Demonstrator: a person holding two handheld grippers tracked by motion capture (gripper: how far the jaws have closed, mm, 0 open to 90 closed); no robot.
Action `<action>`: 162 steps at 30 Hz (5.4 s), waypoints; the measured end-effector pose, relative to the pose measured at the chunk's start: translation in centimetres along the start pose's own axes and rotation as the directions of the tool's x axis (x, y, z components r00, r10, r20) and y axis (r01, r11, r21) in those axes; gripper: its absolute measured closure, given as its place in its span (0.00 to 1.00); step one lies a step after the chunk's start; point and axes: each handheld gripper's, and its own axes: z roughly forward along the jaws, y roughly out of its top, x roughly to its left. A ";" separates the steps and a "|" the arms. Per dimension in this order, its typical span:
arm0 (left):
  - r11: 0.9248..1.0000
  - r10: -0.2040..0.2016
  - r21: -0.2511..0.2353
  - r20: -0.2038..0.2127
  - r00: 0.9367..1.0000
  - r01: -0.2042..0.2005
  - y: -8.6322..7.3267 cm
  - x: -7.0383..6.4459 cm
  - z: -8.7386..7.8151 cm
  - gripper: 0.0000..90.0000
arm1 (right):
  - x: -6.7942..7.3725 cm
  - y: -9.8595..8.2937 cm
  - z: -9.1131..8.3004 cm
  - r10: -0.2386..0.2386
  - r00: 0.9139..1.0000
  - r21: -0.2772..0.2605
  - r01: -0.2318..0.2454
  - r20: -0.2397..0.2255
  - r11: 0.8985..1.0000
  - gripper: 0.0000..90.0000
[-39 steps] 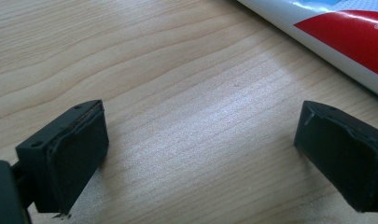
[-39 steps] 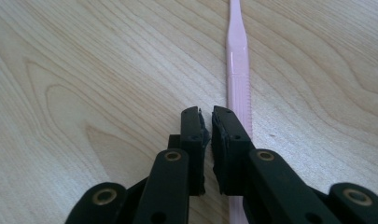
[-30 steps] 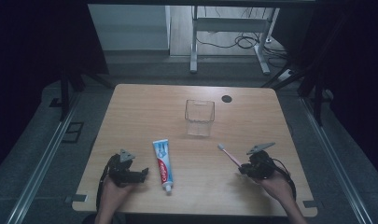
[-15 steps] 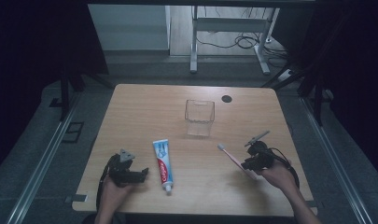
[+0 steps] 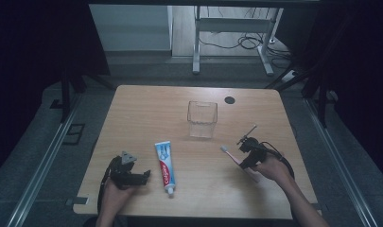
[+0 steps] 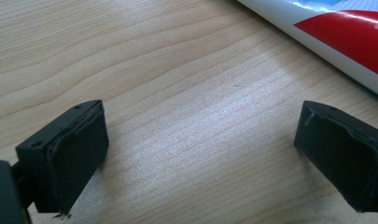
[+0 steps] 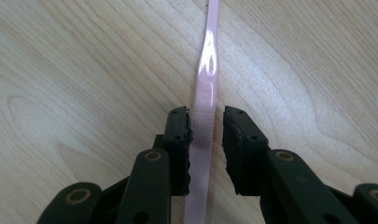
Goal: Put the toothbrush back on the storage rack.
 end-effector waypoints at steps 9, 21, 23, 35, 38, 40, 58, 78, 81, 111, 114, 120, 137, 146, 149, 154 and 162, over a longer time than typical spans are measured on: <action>1.000 0.000 0.000 0.000 1.000 0.000 0.0 0.0 0.0 0.03 | 0.0 1.6 0.9 -0.023 1.000 0.062 0.022 0.014 0.998 0.80; 1.000 0.000 0.000 0.000 1.000 0.000 0.0 0.0 0.0 0.03 | -0.2 2.6 1.5 -0.011 1.000 0.109 0.010 0.011 0.994 0.86; 1.000 0.000 0.000 0.000 1.000 0.000 0.0 0.0 0.0 0.03 | -0.3 2.6 1.5 -0.006 1.000 0.121 0.005 0.011 0.993 0.87; 1.000 0.000 0.000 0.000 1.000 0.000 0.0 0.0 0.0 0.03 | -0.6 2.1 -0.1 0.003 1.000 0.059 -0.005 0.026 0.998 0.87; 1.000 0.000 0.000 0.000 1.000 0.000 0.0 0.0 0.0 0.03 | -0.7 2.0 -0.8 0.010 1.000 0.036 -0.011 0.023 0.999 0.87; 1.000 0.000 0.000 0.000 1.000 0.000 0.0 0.0 0.0 0.03 | -0.7 1.9 -1.0 0.010 1.000 0.023 -0.010 0.025 1.000 0.87; 1.000 0.000 0.000 0.000 1.000 0.000 0.0 0.0 0.0 0.03 | -0.9 2.2 -4.7 0.026 1.000 -0.124 -0.026 -0.001 0.992 0.87; 1.000 0.004 0.000 0.000 1.000 -0.004 0.0 0.0 0.0 0.03 | -0.5 3.9 -8.2 0.024 1.000 -0.270 -0.028 -0.019 0.962 0.87; 1.000 0.004 0.000 0.000 1.000 -0.004 0.0 0.0 0.0 0.03 | -0.3 4.6 -8.6 0.018 1.000 -0.296 -0.022 -0.016 0.955 0.87; 1.000 0.004 0.000 0.000 1.000 -0.004 0.0 0.0 0.0 0.03 | 0.2 9.3 -9.3 0.019 1.000 -0.463 -0.014 0.007 0.886 0.87; 1.000 0.004 0.000 0.000 1.000 -0.004 0.0 0.0 0.0 0.03 | 0.1 9.8 -9.2 0.019 1.000 -0.471 -0.011 0.013 0.882 0.87; 1.000 0.004 0.000 0.000 1.000 -0.004 0.0 0.0 0.0 0.03 | 0.1 11.1 -9.0 0.020 1.000 -0.501 -0.009 0.018 0.866 0.87; 1.000 0.003 0.000 0.000 1.000 -0.003 0.0 0.0 0.0 0.03 | -0.1 13.8 -9.1 0.026 1.000 -0.576 -0.020 0.003 0.817 0.87; 1.000 0.002 -0.002 -0.001 1.000 -0.002 0.0 0.0 0.0 0.03 | 0.0 15.3 -9.1 0.032 0.999 -0.606 -0.026 -0.001 0.795 0.87; 1.000 0.002 -0.002 -0.001 1.000 -0.002 0.0 0.0 0.0 0.03 | 0.1 16.0 -8.9 0.034 0.999 -0.614 -0.031 -0.006 0.789 0.87; 1.000 0.003 0.000 0.000 1.000 -0.003 0.0 0.0 0.0 0.03 | 0.2 16.5 -8.6 0.039 0.999 -0.620 -0.035 -0.006 0.784 0.87; 1.000 0.003 0.002 0.001 1.000 -0.003 0.0 0.0 0.0 0.03 | 0.3 17.5 -7.6 0.047 0.999 -0.626 -0.037 -0.002 0.779 0.87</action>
